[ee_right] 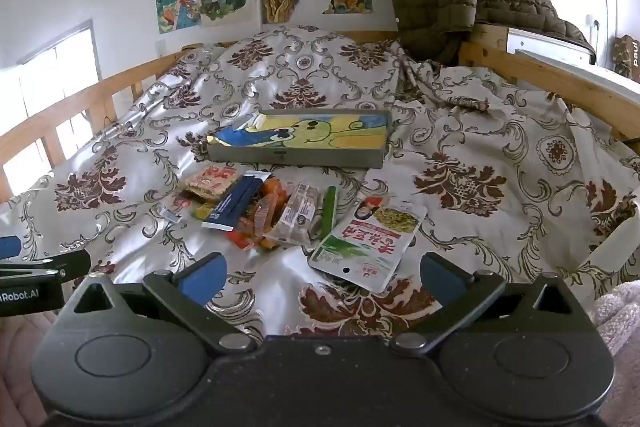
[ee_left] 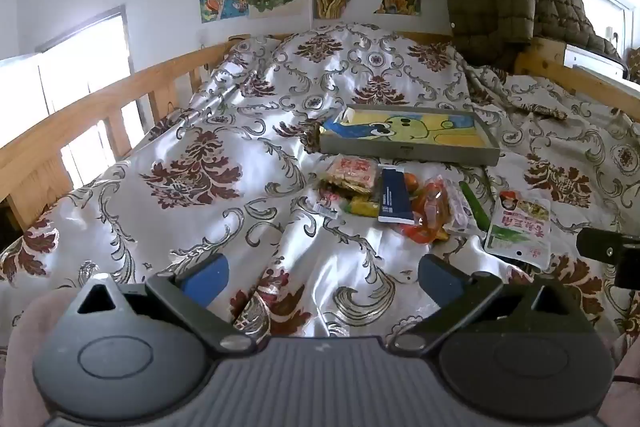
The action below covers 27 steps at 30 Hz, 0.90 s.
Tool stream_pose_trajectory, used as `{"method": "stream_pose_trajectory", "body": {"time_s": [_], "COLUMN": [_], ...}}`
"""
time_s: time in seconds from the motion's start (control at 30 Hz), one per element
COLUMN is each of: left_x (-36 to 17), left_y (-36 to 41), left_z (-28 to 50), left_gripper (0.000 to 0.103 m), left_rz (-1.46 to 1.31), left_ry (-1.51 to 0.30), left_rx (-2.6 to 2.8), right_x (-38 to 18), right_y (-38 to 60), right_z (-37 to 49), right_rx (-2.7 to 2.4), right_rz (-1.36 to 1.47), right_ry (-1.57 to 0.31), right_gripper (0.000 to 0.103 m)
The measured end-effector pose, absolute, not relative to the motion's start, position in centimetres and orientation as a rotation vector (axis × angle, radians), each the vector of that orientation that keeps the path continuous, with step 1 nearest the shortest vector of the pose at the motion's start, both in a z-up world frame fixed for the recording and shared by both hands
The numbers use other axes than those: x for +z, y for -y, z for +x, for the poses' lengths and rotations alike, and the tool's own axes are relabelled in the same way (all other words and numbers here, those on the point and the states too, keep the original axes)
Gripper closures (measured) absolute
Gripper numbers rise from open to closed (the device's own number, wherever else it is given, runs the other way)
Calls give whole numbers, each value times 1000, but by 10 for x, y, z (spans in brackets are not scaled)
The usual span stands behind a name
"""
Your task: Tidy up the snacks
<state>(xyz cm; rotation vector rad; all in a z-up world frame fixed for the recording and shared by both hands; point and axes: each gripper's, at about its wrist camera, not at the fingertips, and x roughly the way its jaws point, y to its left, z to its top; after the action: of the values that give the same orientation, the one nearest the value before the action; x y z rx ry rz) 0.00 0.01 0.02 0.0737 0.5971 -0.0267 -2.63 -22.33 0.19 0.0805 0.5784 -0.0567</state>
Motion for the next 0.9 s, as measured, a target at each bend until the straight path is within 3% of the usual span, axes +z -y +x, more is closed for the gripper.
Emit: {"method": "stream_pose_trajectory", "body": {"time_s": [0.9], "left_x": [-1], "left_y": [-1], "left_z": [1], "left_gripper": [0], "left_rz": [67], "left_ry": [-600], "left_rx": [-33], "right_x": [2], "right_y": [223], "right_z": [-26], "right_rx": [-57], "right_rz": [78], "right_ry": [-580], "right_gripper": [1]}}
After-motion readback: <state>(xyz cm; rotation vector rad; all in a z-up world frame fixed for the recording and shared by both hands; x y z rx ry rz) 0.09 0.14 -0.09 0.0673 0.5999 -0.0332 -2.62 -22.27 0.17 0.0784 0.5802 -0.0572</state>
